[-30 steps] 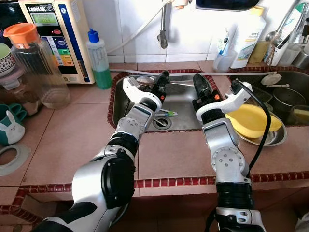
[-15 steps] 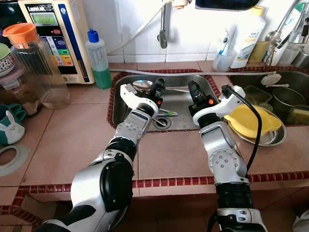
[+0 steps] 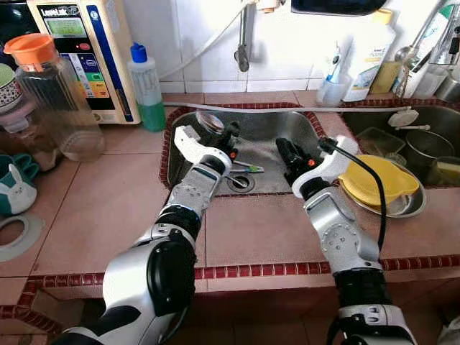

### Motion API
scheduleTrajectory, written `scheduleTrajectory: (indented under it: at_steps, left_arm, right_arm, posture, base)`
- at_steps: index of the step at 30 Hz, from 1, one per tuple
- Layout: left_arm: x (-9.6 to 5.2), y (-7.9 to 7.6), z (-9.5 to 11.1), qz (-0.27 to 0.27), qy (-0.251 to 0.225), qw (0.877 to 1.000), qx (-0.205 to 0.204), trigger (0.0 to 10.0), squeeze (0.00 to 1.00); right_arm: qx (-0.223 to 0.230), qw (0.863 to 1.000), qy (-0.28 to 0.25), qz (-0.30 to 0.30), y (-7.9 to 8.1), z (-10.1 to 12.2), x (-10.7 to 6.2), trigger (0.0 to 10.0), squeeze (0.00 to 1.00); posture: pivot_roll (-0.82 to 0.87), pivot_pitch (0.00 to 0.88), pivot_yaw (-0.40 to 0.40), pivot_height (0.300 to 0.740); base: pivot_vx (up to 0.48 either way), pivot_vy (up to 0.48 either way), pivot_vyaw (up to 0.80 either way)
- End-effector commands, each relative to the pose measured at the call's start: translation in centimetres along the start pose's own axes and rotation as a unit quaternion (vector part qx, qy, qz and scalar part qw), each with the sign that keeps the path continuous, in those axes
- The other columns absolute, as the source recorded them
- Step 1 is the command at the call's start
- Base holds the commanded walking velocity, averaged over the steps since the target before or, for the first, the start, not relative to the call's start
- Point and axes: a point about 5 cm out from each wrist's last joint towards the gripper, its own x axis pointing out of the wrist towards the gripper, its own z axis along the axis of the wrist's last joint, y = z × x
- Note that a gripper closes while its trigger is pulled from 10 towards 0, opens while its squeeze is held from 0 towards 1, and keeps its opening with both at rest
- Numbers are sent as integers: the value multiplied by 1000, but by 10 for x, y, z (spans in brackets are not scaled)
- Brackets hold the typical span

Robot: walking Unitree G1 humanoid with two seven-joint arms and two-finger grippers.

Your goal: Kitchen organization

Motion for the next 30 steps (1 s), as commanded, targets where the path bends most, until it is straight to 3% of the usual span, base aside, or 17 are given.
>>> scheduleTrajectory:
  at_steps: [1,6,9,14,16,17,19,20,21,22,23,30]
  left_arm:
    - [-2,5,-1,17,6,999,30,0,0]
    - [-9,20,-1,44,27,991,125,0,0]
    - [-18,36,-6,67,50,980,180,0,0]
    - [-28,50,-18,70,91,963,243,0,0]
    - [-29,51,-21,66,98,960,255,0,0]
    - [-31,53,-26,63,107,950,286,0,0]
    - [-31,53,-26,63,107,950,286,0,0]
    - [-31,53,-27,63,109,948,292,0,161]
    - [-31,52,-28,62,111,947,296,0,659]
    - [-30,51,-29,60,113,945,300,7020,1000]
    - [-30,50,-31,55,118,942,308,10000,1000]
    - [-27,45,-38,45,128,932,336,10000,1000]
  right_arm:
    - [-19,1000,7,9,1,0,-4,10000,1000]
    - [-85,993,49,61,7,-5,-20,10000,1000]
    - [-114,985,77,103,20,-13,-32,10000,1000]
    - [-169,964,130,157,41,-31,-53,10000,1000]
    - [-170,963,132,163,44,-33,-56,10000,1000]
    - [-176,962,136,159,47,-37,-65,10000,1000]
    - [-176,962,136,159,47,-37,-65,10000,1000]
    - [-175,962,138,156,47,-38,-67,10000,1000]
    - [-172,964,140,150,47,-38,-70,10000,1000]
    - [-171,965,141,143,47,-38,-72,10000,1000]
    - [-173,966,140,133,46,-39,-75,10000,1000]
    - [-180,972,122,83,44,-38,-83,10000,1000]
  posture:
    - [34,0,11,740]
    - [27,0,12,740]
    - [23,0,11,740]
    - [9,0,11,740]
    - [8,0,11,740]
    - [3,0,9,740]
    - [3,0,9,740]
    - [0,0,9,740]
    - [-3,0,9,740]
    - [-3,0,9,740]
    - [-11,0,8,740]
    - [-31,0,12,740]
  base:
    - [0,0,0]
    - [0,0,0]
    - [0,0,0]
    - [0,0,0]
    - [0,0,0]
    - [0,0,0]
    - [0,0,0]
    - [0,0,0]
    - [0,0,0]
    - [0,0,0]
    - [0,0,0]
    - [0,0,0]
